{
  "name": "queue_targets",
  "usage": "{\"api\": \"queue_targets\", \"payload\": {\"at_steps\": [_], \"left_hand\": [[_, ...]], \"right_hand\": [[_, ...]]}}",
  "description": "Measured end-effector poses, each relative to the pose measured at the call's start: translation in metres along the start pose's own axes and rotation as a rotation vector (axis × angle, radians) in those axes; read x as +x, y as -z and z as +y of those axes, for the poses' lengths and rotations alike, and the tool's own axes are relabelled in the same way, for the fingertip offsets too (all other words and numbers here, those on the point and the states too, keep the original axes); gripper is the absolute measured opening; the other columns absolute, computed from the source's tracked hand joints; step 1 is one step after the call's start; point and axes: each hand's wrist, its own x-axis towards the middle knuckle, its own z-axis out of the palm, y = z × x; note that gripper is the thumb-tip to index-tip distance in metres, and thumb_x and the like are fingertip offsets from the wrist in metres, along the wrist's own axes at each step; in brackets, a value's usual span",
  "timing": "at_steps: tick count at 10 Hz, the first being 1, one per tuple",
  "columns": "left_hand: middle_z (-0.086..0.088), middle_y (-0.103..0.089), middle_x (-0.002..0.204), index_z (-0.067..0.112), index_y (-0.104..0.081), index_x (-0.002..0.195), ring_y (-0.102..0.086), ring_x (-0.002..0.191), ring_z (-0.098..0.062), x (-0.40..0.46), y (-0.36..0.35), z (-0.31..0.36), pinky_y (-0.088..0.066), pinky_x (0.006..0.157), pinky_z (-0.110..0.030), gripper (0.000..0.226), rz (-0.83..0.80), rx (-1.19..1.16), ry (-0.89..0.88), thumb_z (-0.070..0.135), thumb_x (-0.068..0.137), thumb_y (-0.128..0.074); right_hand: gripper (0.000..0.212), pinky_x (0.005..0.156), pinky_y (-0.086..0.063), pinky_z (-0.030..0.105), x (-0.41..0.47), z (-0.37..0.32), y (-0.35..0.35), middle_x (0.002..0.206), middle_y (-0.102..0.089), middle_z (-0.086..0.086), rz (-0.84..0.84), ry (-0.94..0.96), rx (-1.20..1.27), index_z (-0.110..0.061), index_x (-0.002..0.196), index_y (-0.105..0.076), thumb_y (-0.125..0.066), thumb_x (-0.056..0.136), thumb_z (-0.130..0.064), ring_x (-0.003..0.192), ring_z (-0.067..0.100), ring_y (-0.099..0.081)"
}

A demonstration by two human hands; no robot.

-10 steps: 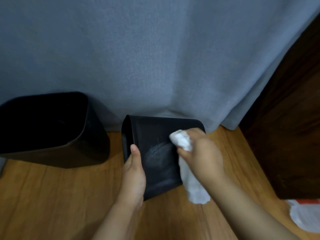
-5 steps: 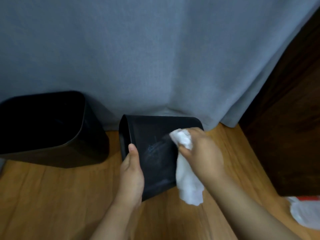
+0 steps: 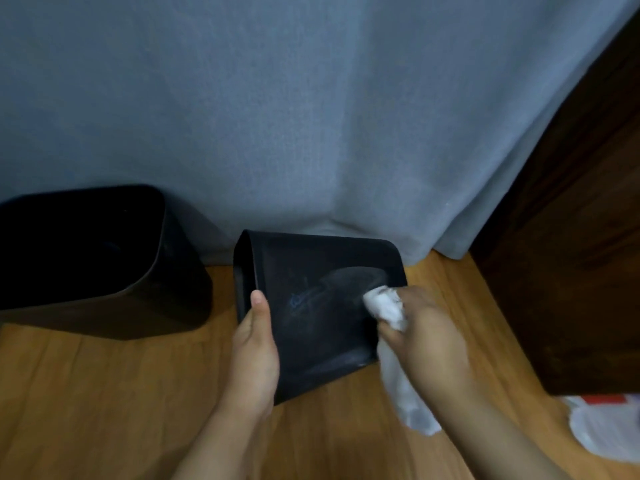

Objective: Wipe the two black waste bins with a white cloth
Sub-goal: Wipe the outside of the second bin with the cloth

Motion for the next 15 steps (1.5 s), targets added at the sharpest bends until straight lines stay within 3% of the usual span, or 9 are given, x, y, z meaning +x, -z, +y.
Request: {"api": "queue_targets", "payload": {"at_steps": [4, 6, 8, 9, 10, 12, 13, 14, 15], "left_hand": [[0.004, -0.062, 0.133, 0.026, -0.057, 0.135, -0.057, 0.125, -0.017, 0.0, -0.002, 0.001, -0.041, 0.111, -0.045, 0.084, -0.016, -0.026, 0.005, 0.078, 0.073, -0.035], [0.004, -0.065, 0.13, 0.026, -0.058, 0.135, -0.061, 0.119, -0.017, 0.006, 0.002, -0.005, -0.044, 0.108, -0.045, 0.084, 0.052, -0.086, 0.035, 0.078, 0.071, -0.037], [0.002, -0.063, 0.134, 0.028, -0.055, 0.137, -0.059, 0.123, -0.019, 0.005, -0.001, -0.006, -0.043, 0.109, -0.047, 0.087, 0.018, -0.091, 0.065, 0.081, 0.07, -0.038], [0.004, -0.06, 0.136, 0.028, -0.054, 0.138, -0.056, 0.125, -0.018, 0.005, -0.002, -0.008, -0.041, 0.111, -0.045, 0.09, 0.022, -0.056, 0.071, 0.083, 0.069, -0.035], [0.005, -0.056, 0.142, 0.029, -0.049, 0.142, -0.052, 0.13, -0.018, 0.005, -0.002, -0.009, -0.038, 0.113, -0.046, 0.093, 0.038, -0.048, 0.109, 0.086, 0.07, -0.034], [0.001, -0.056, 0.141, 0.025, -0.049, 0.143, -0.053, 0.128, -0.021, 0.005, -0.002, -0.006, -0.039, 0.112, -0.047, 0.092, 0.052, -0.079, 0.127, 0.079, 0.069, -0.034], [0.0, -0.062, 0.135, 0.025, -0.054, 0.138, -0.058, 0.123, -0.022, 0.005, -0.002, -0.008, -0.043, 0.109, -0.049, 0.094, 0.059, -0.117, 0.107, 0.084, 0.066, -0.039], [0.002, -0.061, 0.137, 0.027, -0.054, 0.138, -0.056, 0.128, -0.021, 0.004, -0.001, -0.011, -0.04, 0.112, -0.048, 0.104, 0.037, -0.123, 0.092, 0.094, 0.058, -0.043], [0.004, -0.061, 0.137, 0.03, -0.057, 0.134, -0.055, 0.128, -0.019, 0.003, -0.003, -0.014, -0.04, 0.112, -0.047, 0.109, 0.018, -0.122, 0.096, 0.1, 0.052, -0.043]], "right_hand": [[0.026, 0.076, -0.043, 0.019, -0.007, -0.011, 0.0, 0.104, -0.058, -0.01, 0.029, 0.082, 0.016, -0.024, 0.106, -0.063, -0.068, 0.081, -0.022, 0.093, 0.007, -0.055], [0.05, 0.074, -0.047, 0.018, -0.014, -0.048, -0.007, 0.105, -0.052, -0.019, -0.06, 0.182, 0.055, -0.034, 0.107, -0.059, -0.058, 0.072, -0.07, 0.092, -0.002, -0.053], [0.082, 0.086, -0.045, 0.015, 0.023, -0.048, 0.028, 0.118, -0.054, -0.01, -0.024, -0.018, 0.358, -0.028, 0.124, -0.052, -0.062, 0.056, -0.073, 0.104, -0.001, -0.053], [0.077, 0.086, -0.054, 0.036, 0.026, -0.048, 0.038, 0.117, -0.058, -0.016, -0.264, -0.112, 0.535, -0.033, 0.128, -0.048, -0.082, 0.06, -0.046, 0.106, 0.002, -0.058], [0.055, 0.084, -0.056, 0.032, 0.024, -0.039, 0.038, 0.111, -0.066, -0.013, -0.322, -0.17, 0.622, -0.03, 0.124, -0.057, -0.079, 0.075, -0.022, 0.102, 0.006, -0.064], [0.02, 0.077, -0.056, 0.042, 0.022, -0.033, 0.044, 0.09, -0.07, -0.001, -0.079, -0.244, 0.533, -0.025, 0.098, -0.064, -0.052, 0.094, -0.04, 0.086, 0.019, -0.067], [0.021, 0.065, -0.048, 0.021, 0.02, -0.043, 0.072, 0.082, -0.062, -0.004, 0.206, -0.027, 0.324, -0.022, 0.096, -0.055, -0.043, 0.097, -0.039, 0.078, 0.006, -0.061], [0.016, 0.052, -0.045, 0.025, 0.015, -0.061, 0.089, 0.073, -0.056, -0.008, 0.346, 0.164, 0.113, -0.027, 0.099, -0.044, -0.04, 0.096, -0.041, 0.064, 0.007, -0.057], [0.015, 0.059, -0.042, 0.036, 0.013, -0.07, 0.071, 0.074, -0.06, 0.0, 0.261, 0.209, -0.015, -0.029, 0.1, -0.045, -0.045, 0.094, -0.043, 0.065, 0.022, -0.057]]}}
